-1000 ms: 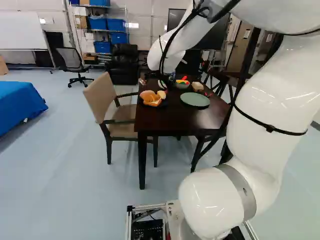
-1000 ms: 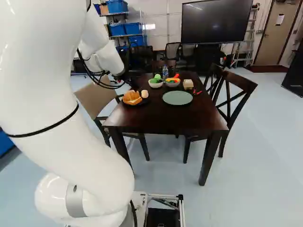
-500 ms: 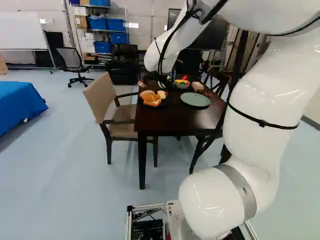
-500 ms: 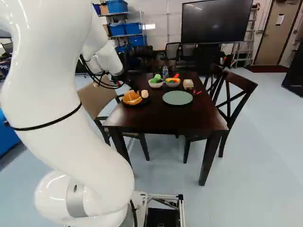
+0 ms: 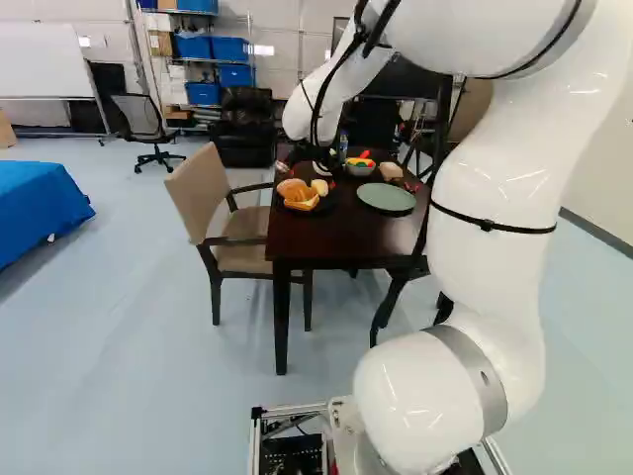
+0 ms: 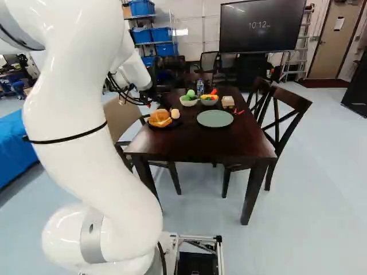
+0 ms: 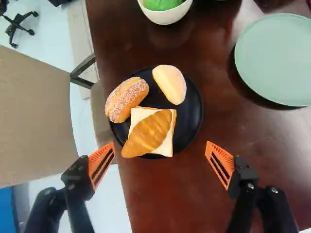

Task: Move the croissant to the empty plate

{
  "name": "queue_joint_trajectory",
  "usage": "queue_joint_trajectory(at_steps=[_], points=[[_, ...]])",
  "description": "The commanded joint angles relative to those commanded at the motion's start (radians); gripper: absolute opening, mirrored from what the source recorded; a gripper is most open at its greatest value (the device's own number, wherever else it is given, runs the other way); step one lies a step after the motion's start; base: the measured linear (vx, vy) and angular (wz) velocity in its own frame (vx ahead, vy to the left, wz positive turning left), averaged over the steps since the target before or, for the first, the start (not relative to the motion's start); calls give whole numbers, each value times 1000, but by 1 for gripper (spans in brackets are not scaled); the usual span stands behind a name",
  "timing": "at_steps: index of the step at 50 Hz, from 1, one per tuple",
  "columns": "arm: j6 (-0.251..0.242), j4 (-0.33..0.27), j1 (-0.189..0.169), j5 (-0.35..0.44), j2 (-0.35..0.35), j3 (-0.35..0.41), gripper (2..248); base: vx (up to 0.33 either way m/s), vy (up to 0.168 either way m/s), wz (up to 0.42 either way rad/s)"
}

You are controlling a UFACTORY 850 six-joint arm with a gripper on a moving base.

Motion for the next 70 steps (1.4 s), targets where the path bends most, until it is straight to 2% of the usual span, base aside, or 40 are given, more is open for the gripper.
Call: queue_joint_trajectory(at_steps=[23,49,70], points=[[239,-6,0,-136,-105,-128,247,0,0,0],[239,-42,50,-306,-223,-284,247,0,0,0],[239,-22,45,-420,-305,-398,247,0,0,0]])
